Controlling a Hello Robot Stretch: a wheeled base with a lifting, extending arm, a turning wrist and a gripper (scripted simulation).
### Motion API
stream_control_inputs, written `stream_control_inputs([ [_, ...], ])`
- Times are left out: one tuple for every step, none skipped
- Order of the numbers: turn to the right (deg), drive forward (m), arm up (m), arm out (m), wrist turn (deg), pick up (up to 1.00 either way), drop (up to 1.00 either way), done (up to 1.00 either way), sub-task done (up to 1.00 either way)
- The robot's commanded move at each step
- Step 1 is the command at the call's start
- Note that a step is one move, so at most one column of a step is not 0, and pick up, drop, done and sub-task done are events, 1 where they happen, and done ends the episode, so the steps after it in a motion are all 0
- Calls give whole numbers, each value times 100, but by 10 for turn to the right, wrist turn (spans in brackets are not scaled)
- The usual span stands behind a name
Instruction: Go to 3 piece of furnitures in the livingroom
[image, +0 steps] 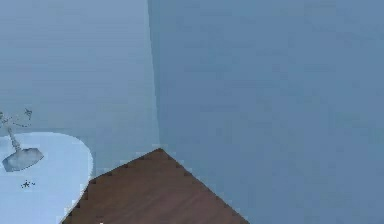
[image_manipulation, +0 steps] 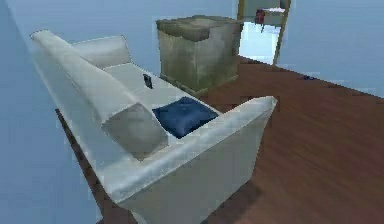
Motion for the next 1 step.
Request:
stream_control_inputs([
  [-450,0,0,0,0,0,0,0,0],
])
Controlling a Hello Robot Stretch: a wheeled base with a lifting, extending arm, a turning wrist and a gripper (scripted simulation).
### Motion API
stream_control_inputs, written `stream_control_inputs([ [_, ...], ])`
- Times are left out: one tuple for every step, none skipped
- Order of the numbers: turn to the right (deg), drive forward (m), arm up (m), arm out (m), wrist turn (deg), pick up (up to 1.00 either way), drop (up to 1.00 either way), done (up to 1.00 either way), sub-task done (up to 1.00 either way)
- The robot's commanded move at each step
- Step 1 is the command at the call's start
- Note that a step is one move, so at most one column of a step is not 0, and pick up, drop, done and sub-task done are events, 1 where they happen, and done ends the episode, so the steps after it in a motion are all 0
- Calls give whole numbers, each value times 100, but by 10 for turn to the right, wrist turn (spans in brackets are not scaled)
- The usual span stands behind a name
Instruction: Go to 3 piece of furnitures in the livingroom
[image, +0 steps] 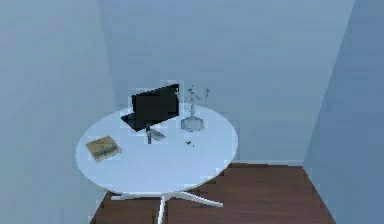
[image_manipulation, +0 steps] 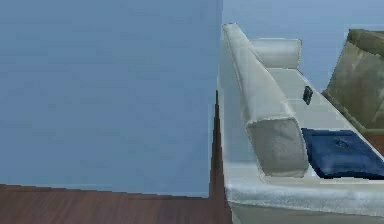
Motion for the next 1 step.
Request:
stream_control_inputs([
  [0,0,0,0,0,0,0,100,0],
])
